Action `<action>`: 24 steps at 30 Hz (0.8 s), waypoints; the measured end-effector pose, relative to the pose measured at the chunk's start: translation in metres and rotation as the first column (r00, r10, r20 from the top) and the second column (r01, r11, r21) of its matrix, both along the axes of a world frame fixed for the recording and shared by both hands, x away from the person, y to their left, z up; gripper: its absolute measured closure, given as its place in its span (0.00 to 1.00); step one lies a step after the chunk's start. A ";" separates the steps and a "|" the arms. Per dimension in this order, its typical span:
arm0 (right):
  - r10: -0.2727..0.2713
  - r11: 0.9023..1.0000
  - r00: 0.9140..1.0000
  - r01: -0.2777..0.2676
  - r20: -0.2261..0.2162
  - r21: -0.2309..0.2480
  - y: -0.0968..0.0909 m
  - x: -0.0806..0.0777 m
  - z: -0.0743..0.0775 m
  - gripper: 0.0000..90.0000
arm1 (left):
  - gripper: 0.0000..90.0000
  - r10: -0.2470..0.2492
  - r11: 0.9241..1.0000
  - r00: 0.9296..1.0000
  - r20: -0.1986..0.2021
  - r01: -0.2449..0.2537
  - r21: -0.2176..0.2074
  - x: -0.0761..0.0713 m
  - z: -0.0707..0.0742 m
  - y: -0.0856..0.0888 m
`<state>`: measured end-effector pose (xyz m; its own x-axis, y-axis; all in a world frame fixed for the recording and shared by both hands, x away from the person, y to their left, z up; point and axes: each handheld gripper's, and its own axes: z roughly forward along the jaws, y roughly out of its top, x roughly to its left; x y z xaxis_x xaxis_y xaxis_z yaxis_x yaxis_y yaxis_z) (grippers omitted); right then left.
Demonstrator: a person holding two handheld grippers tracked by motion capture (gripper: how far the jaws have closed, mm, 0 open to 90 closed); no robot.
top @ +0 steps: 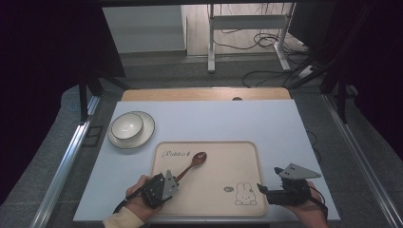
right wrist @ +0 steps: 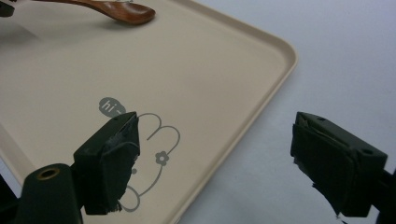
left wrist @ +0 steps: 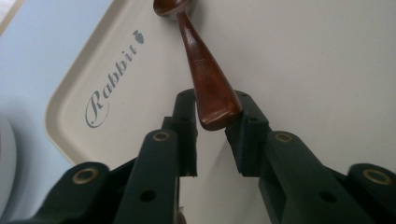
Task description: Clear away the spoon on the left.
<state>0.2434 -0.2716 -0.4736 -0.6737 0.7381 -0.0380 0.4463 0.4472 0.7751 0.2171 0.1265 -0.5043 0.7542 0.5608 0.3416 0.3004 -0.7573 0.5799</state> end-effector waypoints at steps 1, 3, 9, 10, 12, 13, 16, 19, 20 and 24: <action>0.000 1.000 1.000 0.000 0.000 0.000 0.000 0.000 0.000 0.17 | 0.78 0.006 1.000 1.000 -0.004 -0.006 -0.013 0.001 0.001 0.001; -0.002 1.000 1.000 0.002 -0.001 0.000 0.000 0.000 0.000 0.17 | 0.70 0.009 1.000 1.000 -0.011 -0.010 -0.022 0.001 0.001 0.002; -0.004 1.000 1.000 0.004 -0.002 0.001 -0.001 0.000 0.000 0.17 | 0.42 0.030 0.995 0.998 -0.063 -0.036 -0.091 0.006 0.004 0.008; -0.004 1.000 1.000 0.004 -0.002 0.001 -0.001 0.000 0.000 0.17 | 0.42 0.034 0.994 0.997 -0.071 -0.041 -0.103 0.007 0.004 0.009; -0.003 1.000 1.000 0.003 -0.001 0.001 -0.001 0.000 0.000 0.17 | 0.35 0.030 0.993 0.996 -0.083 -0.039 -0.111 0.008 0.005 0.010; -0.005 1.000 1.000 0.005 -0.002 0.002 -0.001 0.000 0.000 0.17 | 0.28 0.026 0.993 0.996 -0.090 -0.036 -0.113 0.008 0.006 0.011; -0.005 1.000 1.000 0.005 -0.001 0.001 -0.001 0.000 0.000 0.17 | 0.23 0.024 0.988 0.994 -0.108 -0.039 -0.147 0.009 0.007 0.013; -0.005 1.000 1.000 0.005 0.000 0.002 -0.001 0.000 0.001 0.17 | 0.21 0.028 0.988 0.995 -0.093 -0.042 -0.146 0.009 0.009 0.015; -0.005 1.000 1.000 0.005 0.000 0.002 -0.001 0.000 0.001 0.17 | 0.21 0.030 0.988 0.995 -0.091 -0.044 -0.151 0.009 0.010 0.015; -0.005 1.000 1.000 0.005 0.000 0.002 -0.001 0.000 0.001 0.17 | 0.21 0.036 0.986 0.996 -0.083 -0.049 -0.160 0.009 0.011 0.016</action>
<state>0.2436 -0.2728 -0.4730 -0.6696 0.7418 -0.0368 0.4487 0.4436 0.7759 0.2265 0.1425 -0.4930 0.7496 0.6357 0.1842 0.3801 -0.6414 0.6665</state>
